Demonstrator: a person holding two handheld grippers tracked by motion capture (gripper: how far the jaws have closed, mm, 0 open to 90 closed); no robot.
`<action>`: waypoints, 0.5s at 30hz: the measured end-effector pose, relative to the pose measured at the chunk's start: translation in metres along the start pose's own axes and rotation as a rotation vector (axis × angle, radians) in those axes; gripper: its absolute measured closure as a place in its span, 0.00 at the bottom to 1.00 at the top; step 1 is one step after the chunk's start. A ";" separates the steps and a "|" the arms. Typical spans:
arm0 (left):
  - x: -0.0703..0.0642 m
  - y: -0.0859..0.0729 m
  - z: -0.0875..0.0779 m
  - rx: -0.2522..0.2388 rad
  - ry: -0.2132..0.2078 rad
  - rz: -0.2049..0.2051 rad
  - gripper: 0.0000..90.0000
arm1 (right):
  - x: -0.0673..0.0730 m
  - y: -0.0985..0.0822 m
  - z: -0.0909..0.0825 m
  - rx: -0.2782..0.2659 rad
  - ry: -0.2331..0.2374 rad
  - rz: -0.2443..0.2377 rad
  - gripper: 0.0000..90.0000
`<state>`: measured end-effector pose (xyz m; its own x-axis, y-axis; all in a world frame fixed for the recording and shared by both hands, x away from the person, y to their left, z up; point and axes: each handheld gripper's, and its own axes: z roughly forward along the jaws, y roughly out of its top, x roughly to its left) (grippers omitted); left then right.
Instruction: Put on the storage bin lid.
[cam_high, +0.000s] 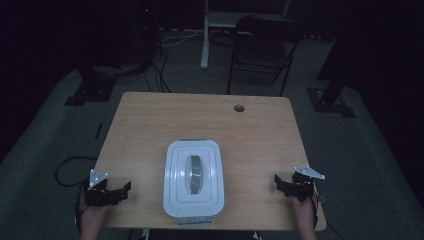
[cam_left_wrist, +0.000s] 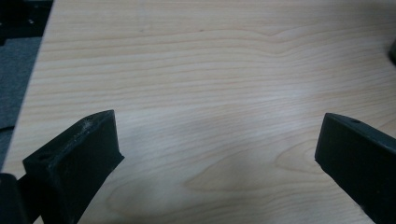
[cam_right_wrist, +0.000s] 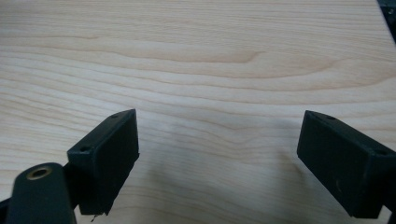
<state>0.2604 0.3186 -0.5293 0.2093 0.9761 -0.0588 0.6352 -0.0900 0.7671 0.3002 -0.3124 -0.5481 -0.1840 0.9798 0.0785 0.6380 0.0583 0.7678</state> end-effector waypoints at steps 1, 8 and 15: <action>0.001 -0.001 -0.001 -0.001 0.003 -0.002 0.01 | -0.001 0.000 0.000 -0.001 -0.012 0.002 0.14; 0.006 -0.005 -0.004 0.000 0.061 -0.028 0.01 | -0.004 -0.001 -0.001 0.011 -0.054 0.019 0.14; 0.014 -0.007 -0.006 0.010 0.128 -0.072 0.01 | -0.008 -0.002 -0.003 0.016 -0.097 0.026 0.14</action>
<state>0.2544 0.3337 -0.5318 0.0669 0.9973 -0.0315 0.6530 -0.0199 0.7571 0.2985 -0.3206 -0.5486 -0.0945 0.9949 0.0356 0.6533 0.0350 0.7563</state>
